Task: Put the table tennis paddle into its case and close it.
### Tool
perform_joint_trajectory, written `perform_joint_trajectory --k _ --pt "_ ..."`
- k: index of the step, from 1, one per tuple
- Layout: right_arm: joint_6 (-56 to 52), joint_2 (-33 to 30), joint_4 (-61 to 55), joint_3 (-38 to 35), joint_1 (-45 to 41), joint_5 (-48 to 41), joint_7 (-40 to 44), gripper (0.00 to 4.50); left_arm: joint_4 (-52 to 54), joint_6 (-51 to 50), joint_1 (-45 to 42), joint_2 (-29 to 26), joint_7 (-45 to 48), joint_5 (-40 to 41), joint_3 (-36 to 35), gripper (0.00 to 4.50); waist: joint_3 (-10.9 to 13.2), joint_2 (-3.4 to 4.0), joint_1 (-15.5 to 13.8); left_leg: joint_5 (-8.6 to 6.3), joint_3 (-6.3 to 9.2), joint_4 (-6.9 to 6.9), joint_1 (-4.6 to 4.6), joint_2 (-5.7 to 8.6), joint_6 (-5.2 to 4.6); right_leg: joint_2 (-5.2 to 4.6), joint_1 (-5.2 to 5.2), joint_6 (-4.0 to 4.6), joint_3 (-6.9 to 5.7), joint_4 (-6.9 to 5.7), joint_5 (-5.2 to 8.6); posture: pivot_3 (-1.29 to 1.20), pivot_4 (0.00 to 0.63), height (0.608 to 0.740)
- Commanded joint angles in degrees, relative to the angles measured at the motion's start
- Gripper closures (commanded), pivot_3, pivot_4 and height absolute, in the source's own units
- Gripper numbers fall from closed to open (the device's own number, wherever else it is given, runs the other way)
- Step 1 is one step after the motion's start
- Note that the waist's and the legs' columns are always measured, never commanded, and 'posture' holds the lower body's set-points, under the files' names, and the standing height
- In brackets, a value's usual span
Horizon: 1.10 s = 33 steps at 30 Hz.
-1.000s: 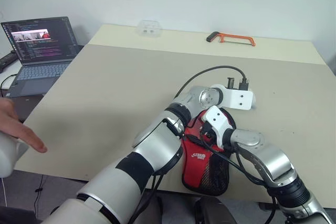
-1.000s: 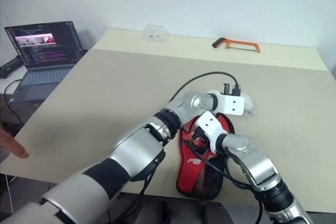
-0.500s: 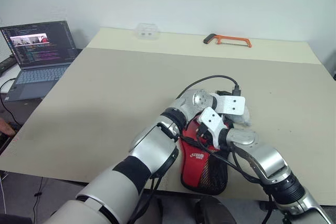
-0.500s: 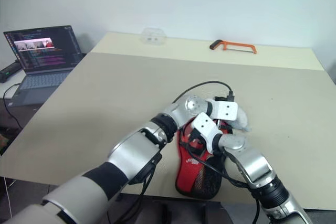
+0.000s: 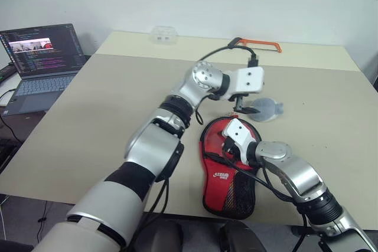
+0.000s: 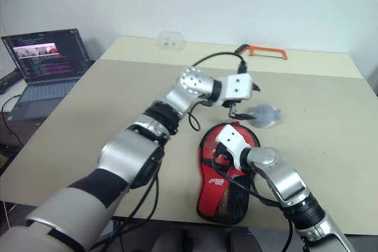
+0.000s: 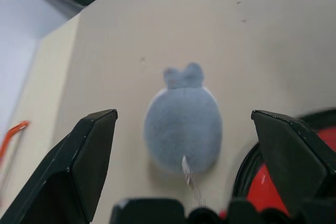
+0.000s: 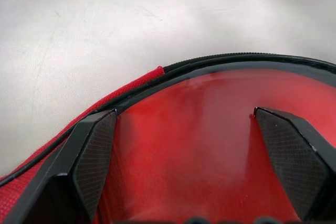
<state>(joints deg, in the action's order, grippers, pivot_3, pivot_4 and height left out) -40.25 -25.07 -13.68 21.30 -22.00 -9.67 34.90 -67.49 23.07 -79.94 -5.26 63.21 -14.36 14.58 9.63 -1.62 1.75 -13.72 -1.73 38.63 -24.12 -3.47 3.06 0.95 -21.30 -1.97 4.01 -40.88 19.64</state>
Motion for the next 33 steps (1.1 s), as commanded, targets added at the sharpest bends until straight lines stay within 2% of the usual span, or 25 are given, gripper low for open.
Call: perform_joint_trajectory --k 1,4,9,12,15,19,22,26,29,33 --pt "-1.2 -2.7 4.4 0.2 2.2 2.3 0.4 0.00 6.6 -0.6 0.4 -3.3 5.2 4.2 -2.2 0.03 0.0 0.00 -0.1 0.00 0.00 0.00 -0.01 0.00 0.00 0.00 0.01 0.00 -0.01 0.00 0.00 0.00 0.150 0.740" --pt "-0.9 -4.0 4.3 0.3 2.6 2.2 1.6 0.00 13.7 -6.0 2.7 -6.3 11.1 9.5 -4.3 0.03 0.0 0.00 -0.2 0.00 0.01 0.00 -0.02 -0.01 0.00 -0.01 0.01 0.00 -0.03 0.02 0.00 0.00 0.150 0.740" --pt "-2.8 -9.8 -4.3 -4.8 4.0 -4.4 9.4 0.00 31.5 -25.1 10.4 -15.0 22.1 21.9 -9.1 0.03 0.0 0.03 0.0 0.00 0.05 0.00 -0.01 -0.07 0.00 0.00 0.01 0.01 -0.03 0.01 0.01 0.00 0.150 0.740" --pt "-6.1 -16.0 -10.9 -10.6 3.3 -10.9 15.3 0.00 39.5 -34.9 15.3 -19.1 24.6 27.3 -10.4 0.03 0.1 0.04 0.1 0.00 0.16 -0.02 -0.01 -0.11 0.01 0.00 -0.03 0.01 0.00 0.01 0.01 0.00 0.150 0.740" --pt "-10.9 -21.6 -15.0 -17.5 0.8 -17.3 19.0 0.00 46.5 -41.3 20.9 -20.7 23.1 30.9 -10.5 0.03 0.2 0.05 0.0 0.00 0.23 -0.01 -0.03 -0.11 0.01 -0.02 -0.02 0.02 -0.01 0.01 0.01 0.00 0.150 0.740" --pt "-12.8 -27.8 -14.3 -24.9 -4.6 -21.9 22.1 0.00 53.2 -40.5 29.7 -18.6 17.0 28.7 -6.7 0.03 0.2 0.06 0.0 0.00 0.31 0.02 -0.05 -0.11 0.00 -0.03 -0.01 0.02 -0.01 0.03 0.00 0.00 0.150 0.740" --pt "-11.5 -30.1 -9.7 -25.1 -10.9 -20.6 21.7 0.00 55.7 -40.3 34.9 -14.1 10.2 26.4 -3.2 0.03 0.2 0.04 -0.1 -0.01 0.30 0.03 -0.04 -0.11 -0.01 -0.05 -0.01 0.03 0.02 0.02 0.00 0.00 0.150 0.740" --pt "-7.7 -29.7 1.1 -19.1 -19.0 -13.7 19.8 0.00 53.9 -37.3 39.9 -8.7 2.0 21.8 1.1 0.03 0.2 0.00 -0.1 -0.02 0.26 0.03 -0.07 -0.10 -0.03 -0.04 -0.07 0.03 0.10 0.02 0.00 0.00 0.150 0.740" --pt "-6.7 -27.9 10.1 -13.4 -24.0 -8.1 18.3 0.00 51.9 -34.9 42.3 -6.7 -1.6 19.8 2.8 0.03 0.2 0.01 0.2 -0.03 0.18 0.02 -0.05 -0.11 -0.05 -0.05 -0.12 0.04 0.18 0.01 0.00 0.00 0.150 0.740" --pt "-2.2 -26.6 18.9 -7.0 -27.5 -1.7 21.0 0.00 50.1 -33.6 44.3 -5.3 -5.0 18.2 4.1 0.03 0.2 0.04 0.1 -0.03 0.16 -0.04 -0.08 -0.12 -0.06 -0.04 -0.21 0.04 0.19 0.01 0.00 0.00 0.150 0.740"
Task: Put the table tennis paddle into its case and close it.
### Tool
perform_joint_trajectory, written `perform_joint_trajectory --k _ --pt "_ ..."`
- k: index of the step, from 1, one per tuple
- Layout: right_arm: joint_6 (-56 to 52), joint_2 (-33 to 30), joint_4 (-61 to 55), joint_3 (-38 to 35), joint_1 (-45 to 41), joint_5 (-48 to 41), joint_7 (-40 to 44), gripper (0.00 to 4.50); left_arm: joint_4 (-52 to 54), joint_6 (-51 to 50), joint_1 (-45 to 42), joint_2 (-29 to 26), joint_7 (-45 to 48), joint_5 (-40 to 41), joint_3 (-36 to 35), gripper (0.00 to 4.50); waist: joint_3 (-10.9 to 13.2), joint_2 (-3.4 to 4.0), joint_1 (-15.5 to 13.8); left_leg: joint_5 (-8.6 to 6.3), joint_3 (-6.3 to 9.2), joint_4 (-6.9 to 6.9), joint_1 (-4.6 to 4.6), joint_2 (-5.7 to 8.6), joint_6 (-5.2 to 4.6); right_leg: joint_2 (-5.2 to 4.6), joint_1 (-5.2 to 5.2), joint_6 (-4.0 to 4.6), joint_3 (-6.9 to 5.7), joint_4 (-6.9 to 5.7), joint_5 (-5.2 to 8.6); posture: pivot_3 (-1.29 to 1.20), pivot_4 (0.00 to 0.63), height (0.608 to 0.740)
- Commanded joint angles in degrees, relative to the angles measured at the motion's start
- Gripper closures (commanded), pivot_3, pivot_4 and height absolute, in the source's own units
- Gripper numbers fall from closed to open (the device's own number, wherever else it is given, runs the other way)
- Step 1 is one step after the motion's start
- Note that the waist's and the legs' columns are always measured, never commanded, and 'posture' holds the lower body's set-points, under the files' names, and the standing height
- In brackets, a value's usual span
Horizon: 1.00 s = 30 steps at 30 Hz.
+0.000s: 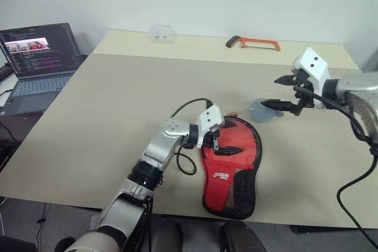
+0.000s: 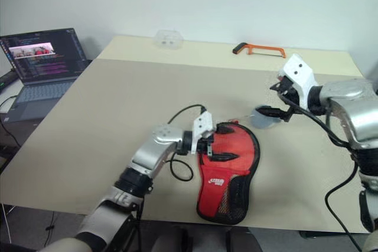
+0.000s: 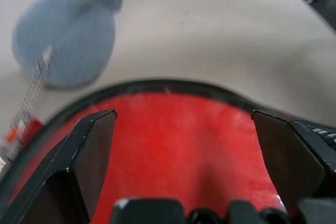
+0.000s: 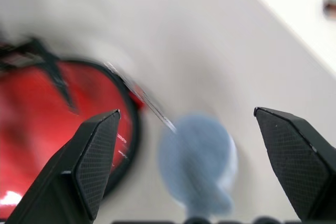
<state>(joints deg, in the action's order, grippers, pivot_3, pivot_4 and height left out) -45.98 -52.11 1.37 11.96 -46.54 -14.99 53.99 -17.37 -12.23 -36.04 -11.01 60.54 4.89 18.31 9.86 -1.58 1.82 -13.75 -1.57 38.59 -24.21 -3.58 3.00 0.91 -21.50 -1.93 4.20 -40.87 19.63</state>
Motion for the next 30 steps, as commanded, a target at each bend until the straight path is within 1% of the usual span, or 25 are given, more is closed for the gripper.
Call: perform_joint_trajectory --k 1,3,7,13,16,21,30 --pt "4.6 1.0 5.9 3.3 -3.9 4.5 2.7 0.00 -0.5 2.0 0.8 0.6 -3.3 -1.7 0.7 0.03 0.0 0.04 0.0 0.00 -0.01 -0.01 -0.01 0.00 0.00 0.00 -0.02 0.00 0.00 0.01 0.00 0.00 0.150 0.740" --pt "7.8 2.0 10.1 5.3 -5.7 6.9 4.5 0.00 -1.0 2.6 2.0 0.9 -4.7 -2.6 1.3 0.03 0.0 0.08 0.0 0.00 -0.06 -0.01 -0.03 0.02 0.00 -0.02 -0.04 0.00 0.03 0.01 0.00 0.00 0.150 0.740" --pt "11.1 3.7 16.8 6.8 -9.3 9.9 7.2 0.00 -0.5 2.4 4.1 1.4 -7.1 -3.2 1.5 0.03 0.0 0.14 -0.1 0.00 -0.07 -0.01 -0.01 0.02 0.00 -0.05 -0.01 0.00 0.00 0.02 0.00 0.00 0.150 0.740" --pt "12.2 4.7 19.5 8.4 -10.9 12.1 13.2 0.00 0.7 1.9 5.4 1.4 -8.5 -3.6 2.1 0.03 0.0 0.15 -0.3 0.00 -0.03 -0.02 0.04 0.02 0.00 -0.07 0.09 0.00 -0.06 0.07 0.00 0.00 0.150 0.740" --pt "13.1 6.8 23.4 9.3 -11.8 14.1 13.6 0.00 0.9 1.5 5.5 2.0 -9.1 -3.8 2.7 0.03 0.0 0.18 -0.1 0.00 -0.05 -0.03 0.12 0.01 0.00 -0.06 0.13 0.00 -0.03 0.04 0.00 0.00 0.150 0.740" --pt "17.0 10.1 31.9 10.5 -13.8 18.3 11.8 0.00 0.2 0.9 5.3 2.7 -9.4 -5.1 4.5 0.03 0.0 0.21 -0.3 0.00 -0.06 -0.03 0.16 0.04 0.00 -0.08 0.18 0.00 -0.04 0.05 0.00 0.00 0.150 0.740" --pt "24.1 14.1 43.4 11.2 -15.8 23.8 10.3 0.00 0.6 -0.5 5.2 3.4 -10.4 -6.9 6.2 0.03 -0.1 0.27 -0.4 0.00 -0.07 -0.04 0.30 0.04 0.00 -0.10 0.34 0.00 -0.04 0.06 0.00 0.00 0.150 0.740"
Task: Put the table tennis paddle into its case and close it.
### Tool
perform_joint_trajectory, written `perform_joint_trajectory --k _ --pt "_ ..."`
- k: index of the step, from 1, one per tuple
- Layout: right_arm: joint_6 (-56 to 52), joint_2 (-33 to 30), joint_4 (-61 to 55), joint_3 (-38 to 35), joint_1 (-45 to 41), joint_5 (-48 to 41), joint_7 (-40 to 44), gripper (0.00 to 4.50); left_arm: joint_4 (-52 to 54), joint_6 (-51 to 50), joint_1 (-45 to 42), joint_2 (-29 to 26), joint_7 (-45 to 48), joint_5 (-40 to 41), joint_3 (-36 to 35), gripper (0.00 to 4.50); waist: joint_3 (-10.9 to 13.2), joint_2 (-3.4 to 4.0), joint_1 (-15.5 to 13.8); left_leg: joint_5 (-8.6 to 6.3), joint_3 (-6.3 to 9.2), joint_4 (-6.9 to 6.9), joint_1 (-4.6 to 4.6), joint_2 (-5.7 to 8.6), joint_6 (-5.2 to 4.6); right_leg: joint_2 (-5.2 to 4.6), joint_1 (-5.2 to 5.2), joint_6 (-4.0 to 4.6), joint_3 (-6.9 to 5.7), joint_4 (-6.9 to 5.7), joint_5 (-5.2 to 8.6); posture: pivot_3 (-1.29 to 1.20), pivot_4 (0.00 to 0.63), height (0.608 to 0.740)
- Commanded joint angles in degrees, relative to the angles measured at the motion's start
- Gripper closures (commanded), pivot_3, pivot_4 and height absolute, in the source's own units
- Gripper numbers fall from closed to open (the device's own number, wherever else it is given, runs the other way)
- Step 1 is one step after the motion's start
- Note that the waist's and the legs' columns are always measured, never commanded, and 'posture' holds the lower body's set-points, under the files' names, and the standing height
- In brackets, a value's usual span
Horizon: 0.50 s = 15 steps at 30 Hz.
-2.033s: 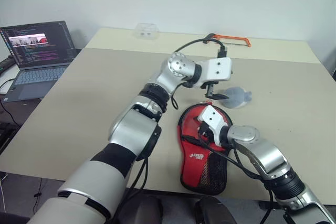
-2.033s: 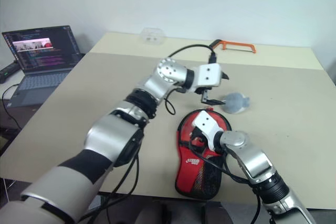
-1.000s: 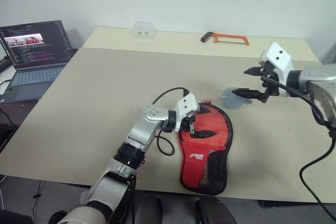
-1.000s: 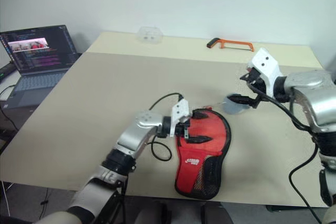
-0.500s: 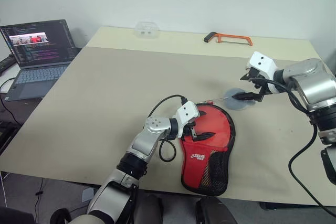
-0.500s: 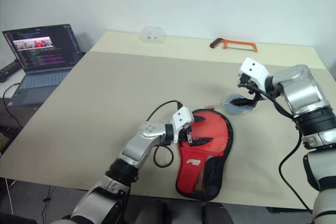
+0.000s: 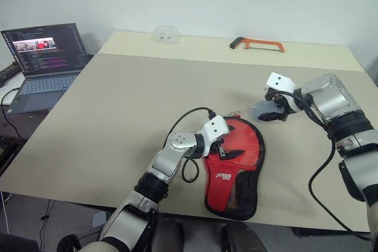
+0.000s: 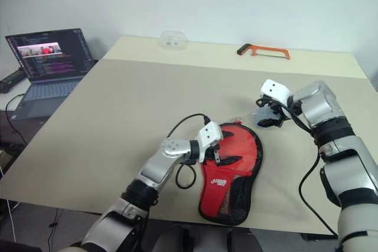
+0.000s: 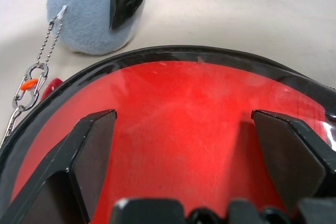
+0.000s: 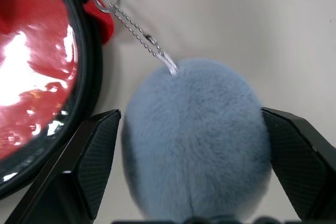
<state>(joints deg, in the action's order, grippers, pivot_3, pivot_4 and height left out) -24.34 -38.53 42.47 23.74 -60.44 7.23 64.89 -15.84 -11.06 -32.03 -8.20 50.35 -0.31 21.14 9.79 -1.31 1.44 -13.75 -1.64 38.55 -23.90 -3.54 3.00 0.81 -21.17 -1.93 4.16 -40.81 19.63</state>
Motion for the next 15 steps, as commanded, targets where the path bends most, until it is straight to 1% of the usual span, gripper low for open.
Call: perform_joint_trajectory --k 1,4,5,7,11,13,15 --pt "3.1 1.1 3.7 -0.8 -2.3 1.9 -1.2 0.00 -0.8 -1.7 1.1 0.6 -0.2 -1.9 3.5 0.03 0.0 0.01 0.0 0.00 0.00 0.00 0.00 0.00 0.00 0.00 0.00 0.00 0.00 0.00 0.00 0.00 0.150 0.740" --pt "4.8 2.2 6.6 -1.1 -3.0 2.9 -1.8 0.00 -0.6 -1.8 1.0 0.6 -0.5 -2.1 3.7 0.03 0.0 0.02 0.1 0.00 -0.01 -0.03 0.02 -0.01 0.00 0.00 0.00 0.00 0.01 0.00 0.00 0.00 0.150 0.740" --pt "5.2 2.5 7.1 -1.2 -3.2 3.0 -1.7 0.19 -0.4 -2.0 0.9 0.7 -0.6 -2.0 3.6 0.01 0.0 0.03 0.1 0.00 -0.01 -0.04 0.02 -0.01 0.01 0.00 0.00 0.00 0.01 0.00 0.00 0.00 0.150 0.740" --pt "5.6 3.1 7.9 -1.5 -3.5 3.2 -1.5 0.64 -0.2 -2.2 0.8 0.7 -0.6 -2.0 3.6 0.00 0.0 0.03 0.1 0.00 -0.01 -0.04 0.02 -0.01 0.01 0.00 0.00 0.00 0.01 0.00 0.00 0.00 0.150 0.740" --pt "7.0 3.8 9.7 -1.7 -4.1 4.1 -2.3 1.96 -0.4 -2.0 0.5 0.5 -0.8 -2.4 3.7 0.00 0.0 0.05 0.1 0.00 -0.02 -0.05 0.05 -0.01 0.01 0.00 0.01 0.00 0.02 -0.01 0.00 0.00 0.150 0.740" --pt "7.4 4.0 10.2 -1.9 -4.1 4.3 -2.4 2.53 -0.6 -1.9 0.4 0.4 -0.7 -2.5 3.9 0.00 0.0 0.05 0.2 0.00 -0.02 -0.05 0.06 -0.01 0.01 0.00 0.01 0.00 0.02 -0.01 0.00 0.00 0.150 0.740" --pt "8.0 3.8 10.2 -2.0 -4.0 4.7 -2.9 2.99 -0.9 -1.6 0.4 0.1 -0.4 -2.8 4.3 0.00 0.0 0.05 0.2 0.00 -0.01 -0.06 0.06 -0.01 0.01 0.00 0.02 0.00 0.01 0.00 0.00 0.00 0.150 0.740"
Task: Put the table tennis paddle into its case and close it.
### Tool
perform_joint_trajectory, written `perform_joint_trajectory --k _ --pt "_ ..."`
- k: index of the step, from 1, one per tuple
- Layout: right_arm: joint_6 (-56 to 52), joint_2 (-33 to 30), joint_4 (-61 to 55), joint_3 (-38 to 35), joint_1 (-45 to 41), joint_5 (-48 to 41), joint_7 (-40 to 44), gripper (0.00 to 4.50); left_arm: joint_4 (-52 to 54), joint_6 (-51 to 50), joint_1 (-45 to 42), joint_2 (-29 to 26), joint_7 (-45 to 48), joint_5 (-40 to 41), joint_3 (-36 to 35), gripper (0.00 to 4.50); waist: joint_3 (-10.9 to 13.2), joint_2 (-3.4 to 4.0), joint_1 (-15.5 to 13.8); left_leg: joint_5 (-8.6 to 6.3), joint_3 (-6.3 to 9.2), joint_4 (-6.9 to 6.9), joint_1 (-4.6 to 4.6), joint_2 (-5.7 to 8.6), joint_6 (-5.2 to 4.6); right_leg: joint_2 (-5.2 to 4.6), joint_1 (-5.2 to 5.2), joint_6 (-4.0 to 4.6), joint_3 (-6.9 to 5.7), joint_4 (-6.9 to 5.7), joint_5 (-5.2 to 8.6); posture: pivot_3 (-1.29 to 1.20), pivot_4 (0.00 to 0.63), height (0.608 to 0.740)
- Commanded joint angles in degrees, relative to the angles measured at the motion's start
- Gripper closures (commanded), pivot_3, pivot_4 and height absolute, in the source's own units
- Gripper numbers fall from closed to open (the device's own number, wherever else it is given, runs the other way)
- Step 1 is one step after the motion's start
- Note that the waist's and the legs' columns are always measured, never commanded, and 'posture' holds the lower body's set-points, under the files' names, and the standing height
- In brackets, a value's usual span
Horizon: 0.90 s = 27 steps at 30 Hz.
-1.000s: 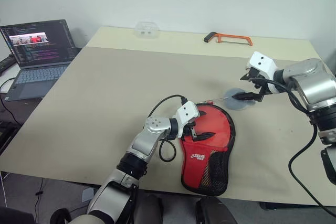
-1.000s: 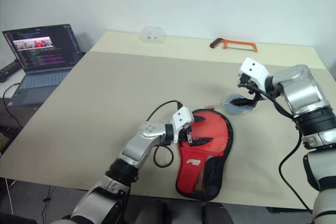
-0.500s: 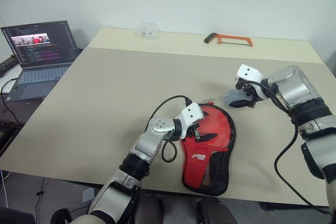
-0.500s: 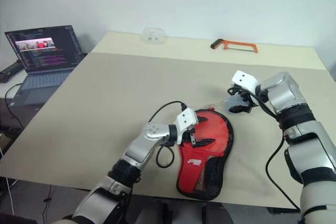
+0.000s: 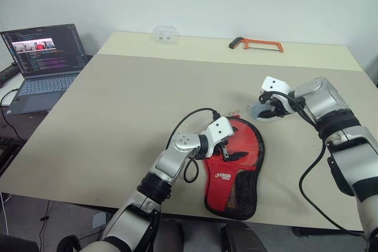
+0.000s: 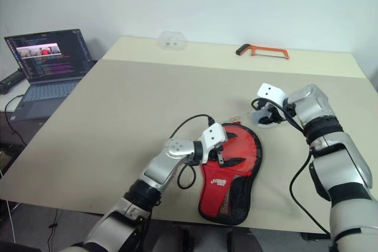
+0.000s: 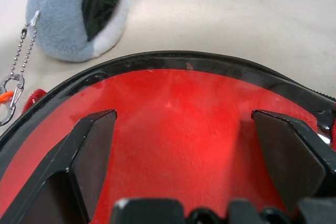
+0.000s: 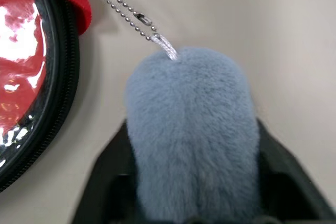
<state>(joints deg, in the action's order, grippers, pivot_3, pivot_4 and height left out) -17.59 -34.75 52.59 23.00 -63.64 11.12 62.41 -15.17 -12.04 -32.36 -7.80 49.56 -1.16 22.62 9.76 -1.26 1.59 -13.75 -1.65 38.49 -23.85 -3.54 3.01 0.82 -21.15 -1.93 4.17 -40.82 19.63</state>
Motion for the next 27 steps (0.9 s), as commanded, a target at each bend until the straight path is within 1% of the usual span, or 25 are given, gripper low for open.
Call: perform_joint_trajectory --k 1,3,8,12,16,20,22,24,27 --pt "1.5 -0.2 0.0 -1.4 -0.8 0.9 -0.5 3.23 -1.6 -0.6 0.8 -0.4 0.4 -2.0 2.9 0.00 0.0 0.00 0.0 0.00 0.00 0.00 0.00 0.00 0.00 0.00 0.00 0.00 0.00 0.00 0.00 0.00 0.150 0.740" --pt "1.4 -0.9 -0.1 -2.1 -1.0 0.9 -0.7 3.50 -1.7 -1.0 0.7 -0.4 0.2 -1.9 2.9 0.00 0.0 0.00 0.0 0.00 -0.01 0.00 0.00 0.00 0.00 0.00 0.00 0.00 0.01 0.00 0.00 0.00 0.150 0.740" --pt "3.2 -3.2 2.4 -2.9 -1.6 3.0 -3.3 3.85 -2.6 -0.8 0.3 -0.4 0.2 -1.8 2.8 0.00 0.0 0.00 -0.1 0.00 0.00 -0.02 -0.01 0.01 0.00 -0.01 0.00 0.00 -0.01 0.01 0.00 0.00 0.150 0.740" --pt "5.3 -5.0 5.1 -2.3 -1.7 4.5 -5.2 3.98 -3.8 -0.3 -0.7 -0.3 0.3 -1.8 2.6 0.00 0.0 0.00 -0.2 0.00 -0.01 -0.03 -0.01 0.03 0.00 -0.03 0.02 0.00 -0.01 0.03 0.00 0.00 0.150 0.740" --pt "7.1 -7.0 6.4 -2.1 -1.5 5.7 -5.7 3.98 -4.3 0.1 -0.9 -0.4 0.4 -2.0 3.0 0.00 0.0 0.00 -0.6 0.00 0.00 -0.03 -0.01 0.05 0.00 -0.09 0.03 0.00 -0.04 0.05 0.00 0.00 0.150 0.740" --pt "8.2 -9.9 4.9 -2.3 -0.2 6.1 -2.8 3.99 -4.1 0.2 -0.6 -0.6 0.5 -1.9 3.5 0.00 0.0 0.01 -1.1 0.00 -0.01 -0.07 -0.02 0.06 0.00 -0.09 0.02 0.00 -0.03 0.08 0.00 0.00 0.150 0.740" --pt "9.0 -12.2 2.7 -2.4 1.4 6.0 0.0 3.99 -4.0 0.3 -0.5 -0.7 0.6 -1.9 3.7 0.00 0.0 0.01 -1.1 0.00 -0.03 -0.14 -0.01 0.06 0.00 -0.09 0.01 0.00 -0.02 0.16 0.00 0.00 0.150 0.740" --pt "10.2 -15.1 -1.8 -2.7 4.1 5.1 4.8 4.01 -4.4 0.3 -0.6 -0.8 0.7 -2.2 3.9 0.00 0.0 0.03 -1.2 0.01 -0.05 -0.27 0.01 0.07 0.00 -0.08 0.02 0.00 -0.02 0.27 0.00 0.00 0.150 0.740" --pt "11.0 -19.5 -10.5 -3.7 9.0 3.1 11.6 4.03 -5.0 0.6 -0.8 -1.1 0.7 -2.6 4.0 0.00 -0.1 0.27 -1.3 0.01 -0.08 -0.41 -0.01 0.07 0.01 -0.07 0.02 0.00 0.00 0.47 0.00 0.00 0.150 0.740"
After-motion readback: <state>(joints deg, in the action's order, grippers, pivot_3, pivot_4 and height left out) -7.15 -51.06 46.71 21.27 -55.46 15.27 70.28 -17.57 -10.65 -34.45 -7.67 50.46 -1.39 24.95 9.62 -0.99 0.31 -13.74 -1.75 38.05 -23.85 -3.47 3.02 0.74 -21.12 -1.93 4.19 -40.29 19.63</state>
